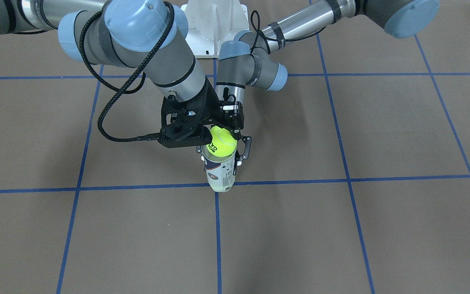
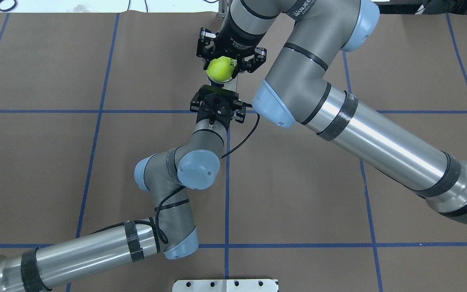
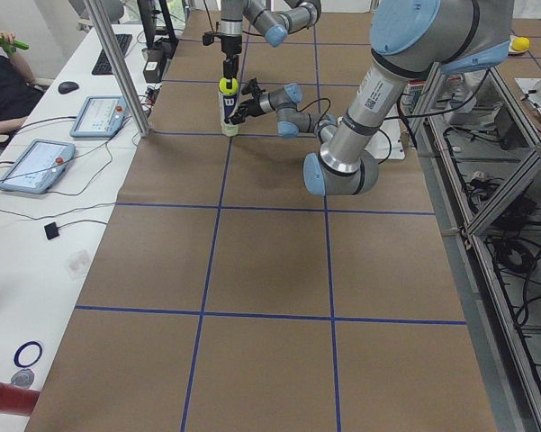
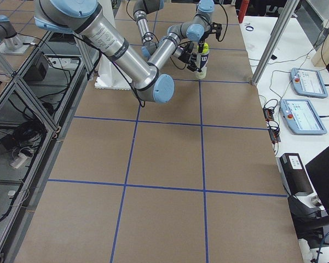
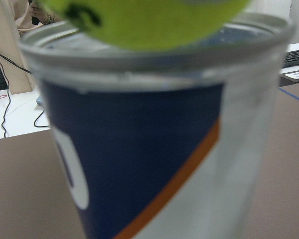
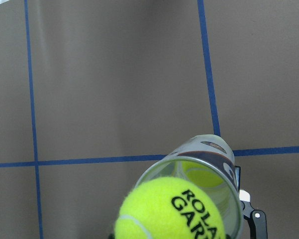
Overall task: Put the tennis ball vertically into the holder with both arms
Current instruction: 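Lower the ball into the can held by the left gripper, open right gripper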
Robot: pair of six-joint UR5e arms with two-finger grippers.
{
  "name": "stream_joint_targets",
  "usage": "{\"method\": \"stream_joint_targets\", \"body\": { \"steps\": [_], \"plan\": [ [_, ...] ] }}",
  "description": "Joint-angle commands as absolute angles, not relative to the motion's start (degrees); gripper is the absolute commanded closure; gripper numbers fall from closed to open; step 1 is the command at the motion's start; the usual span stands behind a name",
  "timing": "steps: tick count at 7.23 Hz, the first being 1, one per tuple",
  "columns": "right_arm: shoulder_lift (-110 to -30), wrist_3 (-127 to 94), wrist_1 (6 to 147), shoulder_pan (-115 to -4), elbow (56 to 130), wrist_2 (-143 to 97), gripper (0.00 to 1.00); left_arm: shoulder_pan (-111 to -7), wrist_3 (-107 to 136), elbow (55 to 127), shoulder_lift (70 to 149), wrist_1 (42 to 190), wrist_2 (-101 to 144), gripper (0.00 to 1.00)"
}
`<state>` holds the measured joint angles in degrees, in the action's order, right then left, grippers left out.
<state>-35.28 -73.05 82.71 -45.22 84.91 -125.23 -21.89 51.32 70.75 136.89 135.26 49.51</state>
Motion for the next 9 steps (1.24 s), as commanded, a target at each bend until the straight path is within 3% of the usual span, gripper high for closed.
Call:
{"method": "stream_joint_targets", "body": {
  "steps": [1, 2, 3, 4, 5, 8, 9],
  "plan": [
    [-35.5, -73.0, 82.7, -45.2, 84.8, -125.1, 0.80, -21.8, 51.3, 70.8, 136.8, 135.3, 49.6, 0.23],
    [-35.5, -73.0, 82.7, -45.2, 84.8, -125.1, 0.73, -21.8, 51.3, 70.8, 136.8, 135.3, 49.5, 0.23],
    [-35.5, -73.0, 82.7, -45.2, 84.8, -125.1, 0.31, -21.8, 51.3, 70.8, 136.8, 135.3, 49.6, 0.23],
    [-35.3, -73.2, 83.1, -45.3, 85.1, -125.1, 0.01, -21.8, 51.3, 70.8, 136.8, 135.3, 49.6, 0.22],
    [-35.3, -73.2, 83.1, -45.4, 85.1, -125.1, 0.00, -21.8, 51.2, 70.7, 136.8, 135.3, 49.5, 0.21],
    [-35.3, -73.3, 83.1, -45.8, 85.4, -125.2, 0.00, -21.8, 51.1, 70.6, 136.8, 134.8, 49.5, 0.02],
    [-35.3, -73.2, 83.1, -45.8, 85.4, -125.2, 0.00, -21.8, 51.2, 70.1, 136.6, 135.1, 49.5, 0.01]
  ]
}}
